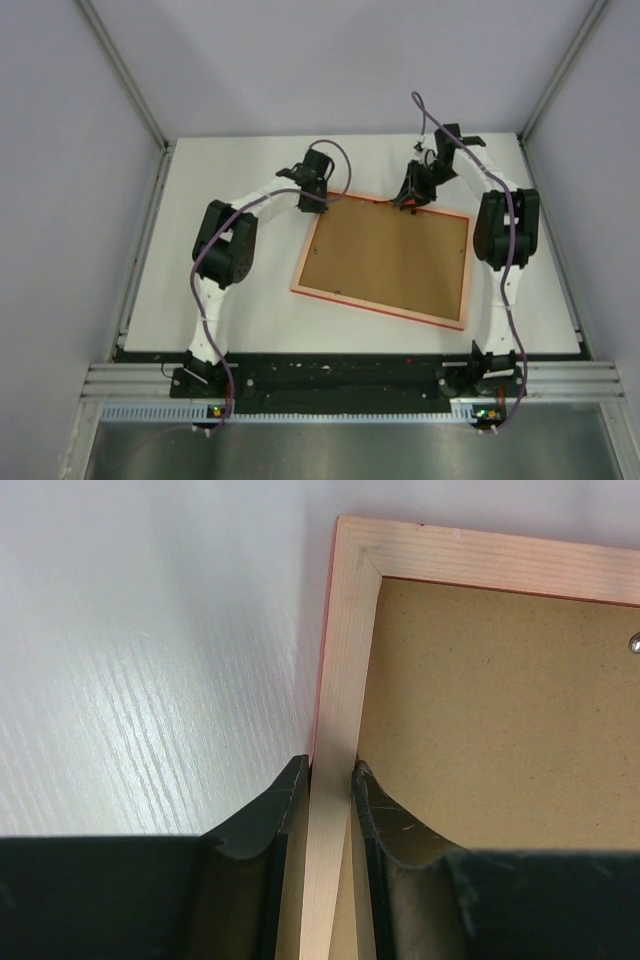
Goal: Take the photo out of the frame
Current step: Release the photo frame item from the photo frame, then adjust the photo frame at the center of the board.
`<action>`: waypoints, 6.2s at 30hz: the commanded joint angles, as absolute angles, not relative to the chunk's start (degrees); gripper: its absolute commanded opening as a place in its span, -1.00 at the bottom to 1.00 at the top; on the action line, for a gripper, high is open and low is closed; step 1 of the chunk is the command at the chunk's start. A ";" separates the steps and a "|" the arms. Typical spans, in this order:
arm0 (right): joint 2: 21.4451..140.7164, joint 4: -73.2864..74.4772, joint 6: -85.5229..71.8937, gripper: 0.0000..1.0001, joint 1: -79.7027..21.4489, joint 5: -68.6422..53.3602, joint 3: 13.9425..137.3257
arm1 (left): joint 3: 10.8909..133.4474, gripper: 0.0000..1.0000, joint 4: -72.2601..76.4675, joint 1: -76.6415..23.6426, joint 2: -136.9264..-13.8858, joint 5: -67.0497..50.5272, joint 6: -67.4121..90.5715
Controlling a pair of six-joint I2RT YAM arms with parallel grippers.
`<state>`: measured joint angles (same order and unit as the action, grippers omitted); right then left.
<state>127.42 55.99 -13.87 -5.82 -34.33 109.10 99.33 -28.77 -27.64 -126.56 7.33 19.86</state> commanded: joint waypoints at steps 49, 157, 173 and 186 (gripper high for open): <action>79.19 47.29 41.13 -1.00 -22.32 -30.68 64.51 | 90.26 0.19 -48.78 -26.28 -116.71 -0.70 -3.69; 107.84 7.47 22.32 -1.00 6.24 -2.90 77.70 | 84.03 0.29 -54.32 -33.93 -102.30 -16.79 -17.23; 110.82 0.53 22.50 -1.00 1.41 -2.11 75.67 | 76.82 0.29 -50.01 -34.01 -103.88 -10.11 -16.52; 115.93 7.28 29.35 -1.00 -3.25 -0.26 77.87 | 78.57 0.34 -46.85 -33.93 -109.07 -1.59 -13.89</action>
